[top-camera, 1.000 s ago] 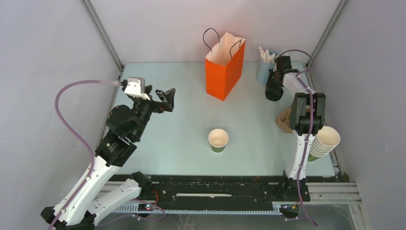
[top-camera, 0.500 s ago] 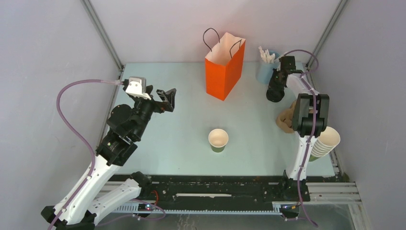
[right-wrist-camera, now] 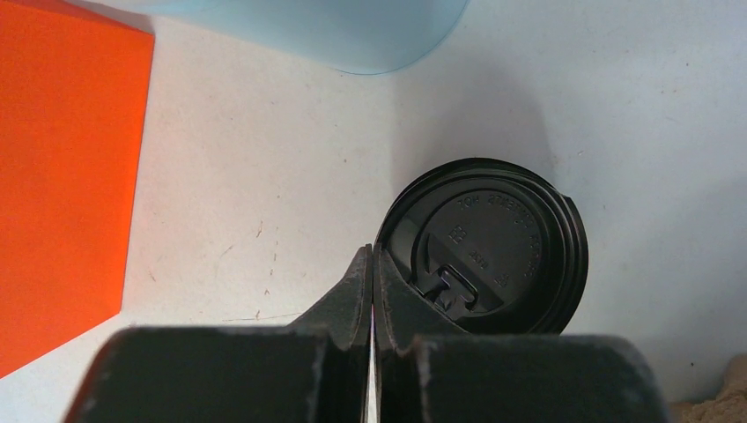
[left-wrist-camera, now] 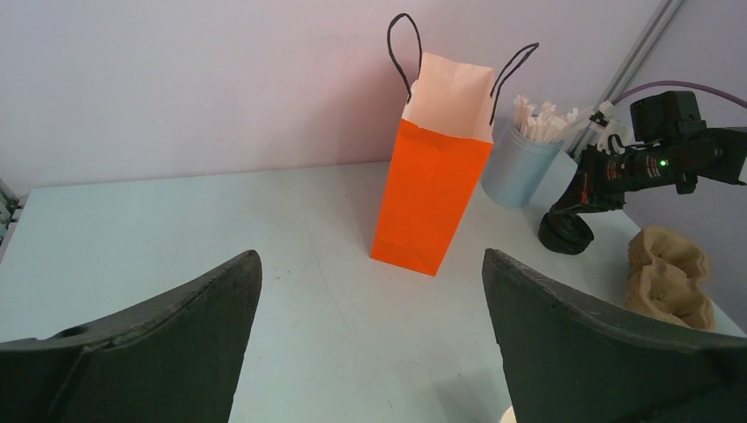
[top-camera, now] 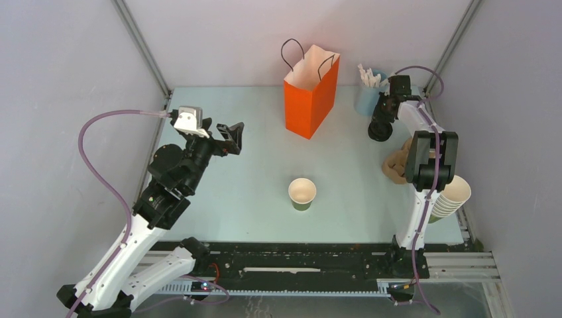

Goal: Pack the takeout coffee

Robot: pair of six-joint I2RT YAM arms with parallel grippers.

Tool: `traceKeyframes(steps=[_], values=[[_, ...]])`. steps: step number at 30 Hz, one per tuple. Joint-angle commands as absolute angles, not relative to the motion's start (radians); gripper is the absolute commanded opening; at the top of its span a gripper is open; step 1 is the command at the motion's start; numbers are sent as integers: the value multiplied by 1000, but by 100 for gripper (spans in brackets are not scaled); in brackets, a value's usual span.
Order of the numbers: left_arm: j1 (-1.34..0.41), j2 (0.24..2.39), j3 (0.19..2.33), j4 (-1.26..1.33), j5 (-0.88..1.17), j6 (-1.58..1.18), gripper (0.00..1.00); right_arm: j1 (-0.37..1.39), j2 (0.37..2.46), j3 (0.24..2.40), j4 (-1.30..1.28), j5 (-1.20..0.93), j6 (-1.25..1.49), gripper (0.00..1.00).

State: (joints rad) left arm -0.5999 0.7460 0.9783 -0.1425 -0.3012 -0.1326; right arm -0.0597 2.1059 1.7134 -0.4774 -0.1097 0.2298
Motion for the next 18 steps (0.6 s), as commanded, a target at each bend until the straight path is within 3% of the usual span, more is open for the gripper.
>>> traceKeyframes(steps=[1,10,18], values=[[-595,746,1009,-133,-284,-143,100,-66,2043,1715,-461,-96,244,2],[-595,749,1009,-135,-281,-144,100,-66,2064,1745,-502,-75,267,5],[-595,752,1010,-137,-281,-146,100,-58,2097,1814,-587,-34,253,24]])
